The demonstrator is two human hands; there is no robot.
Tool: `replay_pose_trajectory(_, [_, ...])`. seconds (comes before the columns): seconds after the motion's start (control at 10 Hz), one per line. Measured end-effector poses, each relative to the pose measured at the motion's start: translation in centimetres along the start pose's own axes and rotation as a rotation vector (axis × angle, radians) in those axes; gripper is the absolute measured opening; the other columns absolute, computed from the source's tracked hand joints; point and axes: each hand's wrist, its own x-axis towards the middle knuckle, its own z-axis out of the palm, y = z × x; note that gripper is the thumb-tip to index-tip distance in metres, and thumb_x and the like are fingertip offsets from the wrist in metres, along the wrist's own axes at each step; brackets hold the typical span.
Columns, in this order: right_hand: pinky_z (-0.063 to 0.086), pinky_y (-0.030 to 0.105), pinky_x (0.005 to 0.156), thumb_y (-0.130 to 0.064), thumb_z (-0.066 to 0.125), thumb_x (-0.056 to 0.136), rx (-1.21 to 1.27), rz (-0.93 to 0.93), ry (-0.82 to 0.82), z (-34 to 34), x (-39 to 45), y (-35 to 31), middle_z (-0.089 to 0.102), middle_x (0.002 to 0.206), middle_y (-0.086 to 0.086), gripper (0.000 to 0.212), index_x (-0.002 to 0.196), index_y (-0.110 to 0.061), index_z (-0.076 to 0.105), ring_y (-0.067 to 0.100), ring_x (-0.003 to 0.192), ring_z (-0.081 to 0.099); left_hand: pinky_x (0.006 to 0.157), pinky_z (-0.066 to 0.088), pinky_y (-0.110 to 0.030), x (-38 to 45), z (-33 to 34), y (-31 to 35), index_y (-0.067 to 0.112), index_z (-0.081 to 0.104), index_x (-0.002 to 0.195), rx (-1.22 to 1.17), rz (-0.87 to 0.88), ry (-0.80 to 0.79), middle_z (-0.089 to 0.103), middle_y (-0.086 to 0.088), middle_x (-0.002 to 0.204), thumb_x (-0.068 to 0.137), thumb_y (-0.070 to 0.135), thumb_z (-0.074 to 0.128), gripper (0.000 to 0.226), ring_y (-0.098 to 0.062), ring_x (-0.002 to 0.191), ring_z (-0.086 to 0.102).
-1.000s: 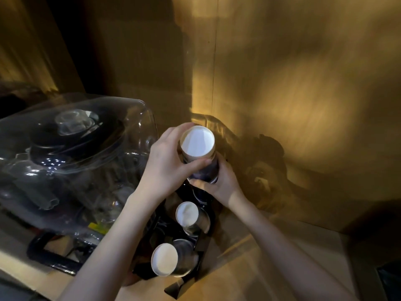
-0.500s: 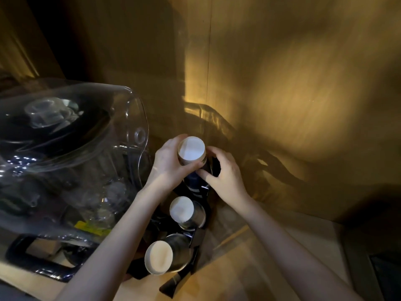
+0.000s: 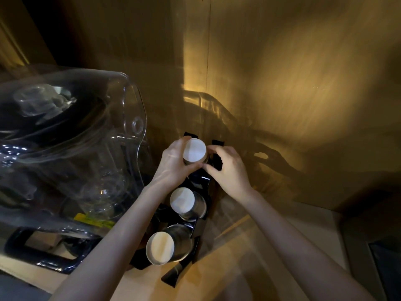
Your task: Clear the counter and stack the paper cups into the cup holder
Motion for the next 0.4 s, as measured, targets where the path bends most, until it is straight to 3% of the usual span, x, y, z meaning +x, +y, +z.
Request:
replay_pose_trajectory(0.2, [0.047, 0.038, 0.092, -0.030, 0.066, 0.080, -0.073, 0.012, -0.056, -0.8, 0.1, -0.6, 0.059, 0.118, 0.011, 0.046, 0.123, -0.019, 0.053, 0.026, 0.112, 0.054, 0.098, 0.033, -0.025, 0.0, 0.1, -0.2, 0.009, 0.034, 0.134, 0.041, -0.009, -0.044, 0.046, -0.013, 0.137, 0.073, 0.028, 0.073, 0.075, -0.025, 0.127, 0.042])
replay_pose_trajectory(0.3, [0.049, 0.031, 0.086, -0.024, 0.065, 0.081, 0.043, 0.015, -0.014, -2.3, 0.1, -2.1, 0.069, 0.101, 0.004, 0.031, 0.111, -0.018, 0.061, 0.017, 0.100, 0.061, 0.101, 0.034, -0.030, 0.6, -0.5, 0.6, 0.010, 0.030, 0.137, 0.070, -0.041, -0.137, 0.043, -0.014, 0.140, 0.075, 0.035, 0.071, 0.078, -0.026, 0.129, 0.040])
replay_pose_trajectory(0.4, [0.046, 0.011, 0.073, -0.018, 0.065, 0.083, 0.362, 0.035, 0.205, -5.7, -0.1, -4.4, 0.069, 0.084, -0.007, 0.017, 0.100, -0.018, 0.065, 0.000, 0.080, 0.063, 0.105, 0.037, -0.036, 1.8, -1.8, 2.3, 0.011, 0.031, 0.137, 0.072, -0.007, -0.131, 0.045, -0.015, 0.140, 0.077, 0.040, 0.066, 0.075, -0.026, 0.127, 0.043])
